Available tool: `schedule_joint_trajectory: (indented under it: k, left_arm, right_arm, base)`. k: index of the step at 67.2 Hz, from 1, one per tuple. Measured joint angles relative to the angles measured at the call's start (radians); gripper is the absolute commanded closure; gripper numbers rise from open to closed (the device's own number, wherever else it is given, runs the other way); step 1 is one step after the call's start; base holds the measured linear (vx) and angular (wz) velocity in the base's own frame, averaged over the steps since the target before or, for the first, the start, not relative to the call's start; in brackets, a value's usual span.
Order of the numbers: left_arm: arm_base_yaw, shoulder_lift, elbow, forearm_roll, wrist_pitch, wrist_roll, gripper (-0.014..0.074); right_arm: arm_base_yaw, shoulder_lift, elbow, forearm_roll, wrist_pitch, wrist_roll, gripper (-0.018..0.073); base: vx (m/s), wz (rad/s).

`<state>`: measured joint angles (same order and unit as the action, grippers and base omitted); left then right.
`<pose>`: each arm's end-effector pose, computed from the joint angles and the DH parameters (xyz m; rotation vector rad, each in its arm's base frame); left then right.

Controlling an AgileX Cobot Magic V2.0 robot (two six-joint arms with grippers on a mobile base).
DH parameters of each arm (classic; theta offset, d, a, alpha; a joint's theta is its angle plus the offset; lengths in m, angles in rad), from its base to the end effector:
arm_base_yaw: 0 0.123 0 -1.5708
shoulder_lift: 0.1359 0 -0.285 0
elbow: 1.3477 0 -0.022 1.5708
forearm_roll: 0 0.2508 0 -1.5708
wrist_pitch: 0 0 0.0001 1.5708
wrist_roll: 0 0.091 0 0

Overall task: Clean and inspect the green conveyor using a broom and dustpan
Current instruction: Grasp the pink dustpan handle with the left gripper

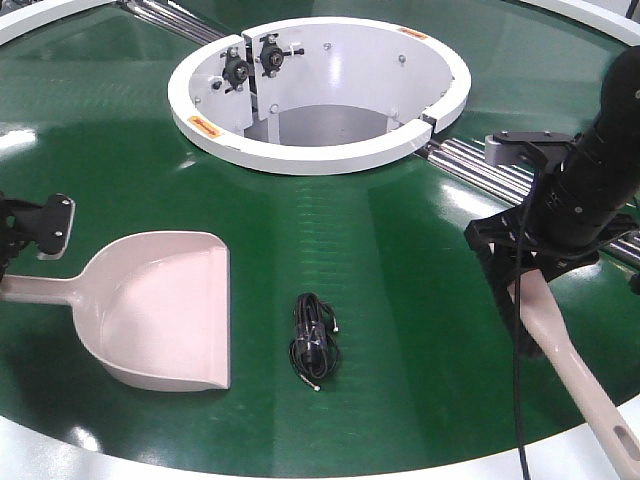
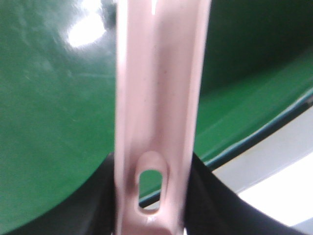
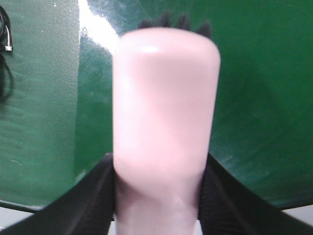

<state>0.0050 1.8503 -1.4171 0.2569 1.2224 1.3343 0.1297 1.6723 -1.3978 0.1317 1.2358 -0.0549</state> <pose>0.3594 0.0235 0.2310 -1.9393 -2.2628 -0.2857 0.3267 0.0540 0.2856 -0.2249 2.9840 0.1993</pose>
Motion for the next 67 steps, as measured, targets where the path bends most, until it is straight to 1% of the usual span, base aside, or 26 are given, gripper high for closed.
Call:
schedule_joint_trajectory:
  k: [12, 36, 54, 67]
  left_arm:
    - [-0.044, -0.001, -0.001, 0.025, -0.004, -0.023, 0.0605]
    - [-0.156, -0.001, -0.001, 0.024, -0.004, -0.071, 0.0605]
    - [-0.215, -0.001, -0.001, 0.007, -0.003, -0.099, 0.0605]
    - [-0.244, -0.001, -0.001, -0.003, -0.003, -0.114, 0.0605]
  right_arm:
    - [0.000, 0.000, 0.000, 0.000, 0.000, 0.000, 0.0563]
    - [0.000, 0.000, 0.000, 0.000, 0.000, 0.000, 0.0563]
    - [0.000, 0.000, 0.000, 0.000, 0.000, 0.000, 0.0563]
    - [0.000, 0.000, 0.000, 0.000, 0.000, 0.000, 0.0563]
  base:
    - [0.00, 0.00]
    - [0.00, 0.00]
    - [0.00, 0.00]
    - [0.00, 0.00]
